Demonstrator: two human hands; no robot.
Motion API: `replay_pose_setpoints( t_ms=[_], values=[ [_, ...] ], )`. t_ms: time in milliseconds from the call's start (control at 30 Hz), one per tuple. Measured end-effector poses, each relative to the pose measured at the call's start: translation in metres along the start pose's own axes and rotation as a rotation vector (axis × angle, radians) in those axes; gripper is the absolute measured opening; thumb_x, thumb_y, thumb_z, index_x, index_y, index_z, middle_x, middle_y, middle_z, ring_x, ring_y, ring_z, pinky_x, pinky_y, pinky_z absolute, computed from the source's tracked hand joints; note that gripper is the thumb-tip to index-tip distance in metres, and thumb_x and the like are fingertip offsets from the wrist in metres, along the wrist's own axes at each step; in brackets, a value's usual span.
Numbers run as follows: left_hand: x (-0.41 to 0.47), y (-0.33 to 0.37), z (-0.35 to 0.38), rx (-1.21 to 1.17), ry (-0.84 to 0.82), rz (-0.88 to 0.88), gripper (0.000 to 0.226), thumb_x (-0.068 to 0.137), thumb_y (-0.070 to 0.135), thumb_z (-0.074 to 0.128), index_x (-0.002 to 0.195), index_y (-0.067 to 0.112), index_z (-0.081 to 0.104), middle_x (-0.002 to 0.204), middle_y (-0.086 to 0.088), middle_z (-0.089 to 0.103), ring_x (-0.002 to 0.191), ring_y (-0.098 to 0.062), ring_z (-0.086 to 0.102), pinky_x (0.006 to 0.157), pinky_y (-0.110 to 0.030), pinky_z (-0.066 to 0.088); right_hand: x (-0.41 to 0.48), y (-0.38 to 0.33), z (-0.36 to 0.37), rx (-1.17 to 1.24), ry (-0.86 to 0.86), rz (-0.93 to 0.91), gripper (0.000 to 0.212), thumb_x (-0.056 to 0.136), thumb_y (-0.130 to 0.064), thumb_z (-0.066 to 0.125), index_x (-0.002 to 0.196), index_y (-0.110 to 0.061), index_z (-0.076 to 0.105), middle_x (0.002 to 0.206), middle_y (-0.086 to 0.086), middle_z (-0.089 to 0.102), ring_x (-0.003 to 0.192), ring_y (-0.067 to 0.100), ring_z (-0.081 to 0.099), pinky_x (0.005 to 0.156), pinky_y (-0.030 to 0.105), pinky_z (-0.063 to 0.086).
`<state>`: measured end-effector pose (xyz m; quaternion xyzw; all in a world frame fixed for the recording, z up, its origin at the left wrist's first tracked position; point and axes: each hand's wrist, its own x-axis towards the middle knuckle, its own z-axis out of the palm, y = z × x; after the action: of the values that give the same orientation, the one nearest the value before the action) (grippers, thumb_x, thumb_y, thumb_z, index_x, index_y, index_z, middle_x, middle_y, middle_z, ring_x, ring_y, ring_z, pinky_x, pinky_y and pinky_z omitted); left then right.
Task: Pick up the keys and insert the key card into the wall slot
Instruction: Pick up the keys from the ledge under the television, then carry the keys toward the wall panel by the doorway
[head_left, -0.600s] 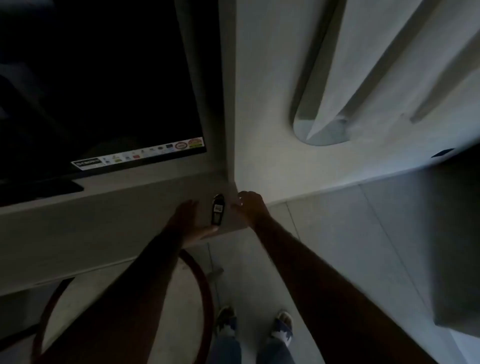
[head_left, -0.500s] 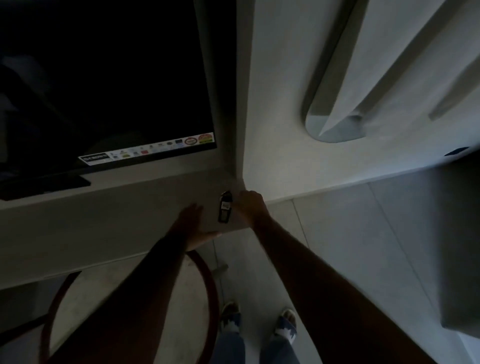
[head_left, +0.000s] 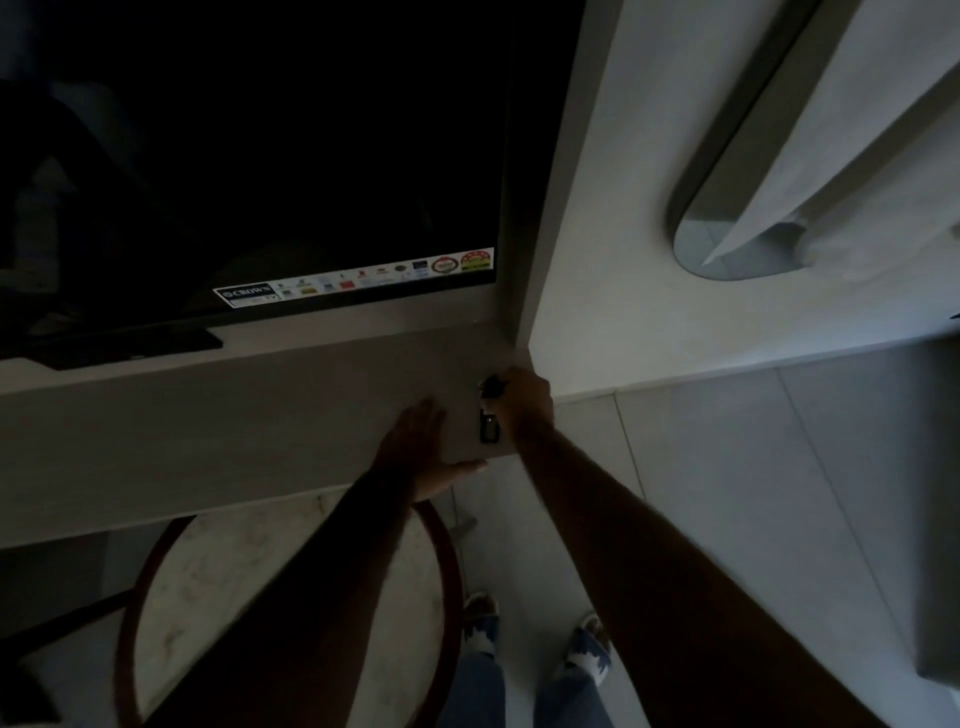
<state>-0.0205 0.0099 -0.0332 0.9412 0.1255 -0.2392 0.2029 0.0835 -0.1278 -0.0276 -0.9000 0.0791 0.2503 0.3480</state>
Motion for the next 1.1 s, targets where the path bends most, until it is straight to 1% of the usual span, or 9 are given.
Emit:
replay_pose_setpoints(
  t_ms=[167, 300, 467, 567, 633, 733, 800, 967, 1100],
  values=[
    [0.004, 0.005, -0.014, -0.054, -0.113, -0.048, 0.119, 0.067, 0.088, 0.054, 0.158, 0.021, 0.017, 0.168, -0.005, 0.006, 0.152, -0.029, 0.009, 0.121, -0.046, 0.018, -0.003, 0.008, -0.021, -0.021, -0.036, -0.023, 0.037, 0.065, -0.025, 0.087, 0.1, -0.017, 0.079, 0.107, 0.005, 0.078, 0.103, 0.023, 0.072, 0.089, 0.026, 0.056],
    [0.0, 0.025, -0.026, -0.093, -0.091, -0.021, 0.117, 0.067, 0.086, 0.058, 0.156, 0.02, 0.021, 0.165, -0.008, 0.019, 0.15, -0.03, 0.017, 0.118, -0.048, 0.025, -0.012, 0.013, -0.057, 0.063, -0.009, -0.065, 0.035, 0.065, -0.015, 0.088, 0.099, -0.014, 0.079, 0.106, 0.007, 0.079, 0.1, 0.024, 0.074, 0.093, 0.04, 0.059],
    [-0.013, 0.075, -0.05, -0.058, -0.042, 0.103, 0.115, 0.072, 0.08, 0.062, 0.157, 0.015, 0.022, 0.166, -0.01, 0.017, 0.152, -0.029, 0.014, 0.12, -0.046, 0.022, -0.038, 0.02, -0.126, 0.2, 0.082, -0.145, 0.027, 0.063, -0.001, 0.084, 0.088, -0.008, 0.079, 0.097, 0.011, 0.079, 0.094, 0.03, 0.075, 0.091, 0.05, 0.058],
    [-0.022, 0.113, -0.068, -0.059, -0.034, 0.185, 0.117, 0.07, 0.082, 0.059, 0.157, 0.014, 0.021, 0.166, -0.01, 0.018, 0.151, -0.028, 0.016, 0.12, -0.046, 0.023, -0.063, 0.026, -0.174, 0.229, 0.145, -0.246, 0.038, 0.06, 0.001, 0.083, 0.065, -0.036, 0.078, 0.073, -0.014, 0.077, 0.081, 0.023, 0.074, 0.086, 0.052, 0.06],
    [-0.028, 0.14, -0.08, -0.062, -0.024, 0.245, 0.116, 0.07, 0.083, 0.059, 0.157, 0.017, 0.022, 0.166, -0.008, 0.02, 0.151, -0.027, 0.018, 0.119, -0.046, 0.023, -0.077, 0.033, -0.205, 0.258, 0.209, -0.295, 0.046, 0.06, 0.002, 0.081, 0.056, -0.043, 0.074, 0.071, -0.012, 0.076, 0.082, 0.023, 0.075, 0.084, 0.052, 0.061],
    [-0.037, 0.183, -0.095, -0.016, 0.003, 0.355, 0.113, 0.073, 0.083, 0.056, 0.158, 0.016, 0.021, 0.166, -0.007, 0.019, 0.151, -0.025, 0.017, 0.119, -0.043, 0.02, -0.096, 0.043, -0.25, 0.311, 0.322, -0.282, 0.024, 0.061, 0.003, 0.083, 0.071, -0.019, 0.08, 0.082, 0.006, 0.079, 0.087, 0.029, 0.076, 0.084, 0.054, 0.06],
    [-0.045, 0.212, -0.105, 0.001, 0.027, 0.422, 0.111, 0.075, 0.082, 0.056, 0.157, 0.014, 0.023, 0.165, -0.007, 0.022, 0.151, -0.025, 0.019, 0.119, -0.041, 0.021, -0.107, 0.049, -0.28, 0.305, 0.386, -0.261, 0.021, 0.062, -0.001, 0.085, 0.081, -0.006, 0.076, 0.085, 0.012, 0.077, 0.087, 0.031, 0.075, 0.085, 0.052, 0.06],
    [-0.065, 0.28, -0.127, 0.022, 0.084, 0.588, 0.106, 0.075, 0.08, 0.057, 0.153, 0.013, 0.031, 0.16, -0.009, 0.034, 0.145, -0.026, 0.03, 0.113, -0.035, 0.025, -0.144, 0.067, -0.351, 0.344, 0.491, -0.271, 0.022, 0.064, -0.006, 0.084, 0.084, -0.008, 0.075, 0.089, 0.012, 0.079, 0.092, 0.031, 0.075, 0.089, 0.052, 0.058],
    [-0.081, 0.331, -0.143, 0.051, 0.118, 0.687, 0.106, 0.076, 0.079, 0.059, 0.153, 0.013, 0.029, 0.161, -0.009, 0.031, 0.147, -0.024, 0.027, 0.113, -0.031, 0.021, -0.177, 0.08, -0.409, 0.367, 0.56, -0.359, 0.019, 0.065, -0.009, 0.082, 0.077, -0.021, 0.074, 0.07, -0.016, 0.077, 0.074, -0.002, 0.07, 0.076, 0.033, 0.06]
  ],
)
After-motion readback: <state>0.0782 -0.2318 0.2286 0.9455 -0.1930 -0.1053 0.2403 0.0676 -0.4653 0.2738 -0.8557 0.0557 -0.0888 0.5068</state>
